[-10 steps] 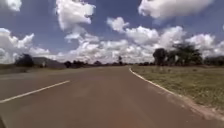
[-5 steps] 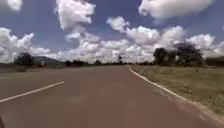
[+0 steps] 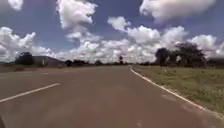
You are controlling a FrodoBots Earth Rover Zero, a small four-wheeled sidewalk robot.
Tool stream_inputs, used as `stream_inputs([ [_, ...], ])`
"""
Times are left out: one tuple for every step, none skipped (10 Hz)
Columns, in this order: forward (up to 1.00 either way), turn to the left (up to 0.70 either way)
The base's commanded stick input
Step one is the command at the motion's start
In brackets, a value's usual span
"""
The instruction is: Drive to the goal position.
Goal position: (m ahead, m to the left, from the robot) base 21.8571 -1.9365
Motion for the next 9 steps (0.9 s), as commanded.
stream_inputs([
  [1.00,0.00],
  [1.00,-0.03],
  [1.00,-0.16],
  [1.00,-0.28],
  [1.00,-0.40],
  [1.00,-0.31],
  [1.00,-0.01],
  [1.00,0.00],
  [1.00,0.00],
])
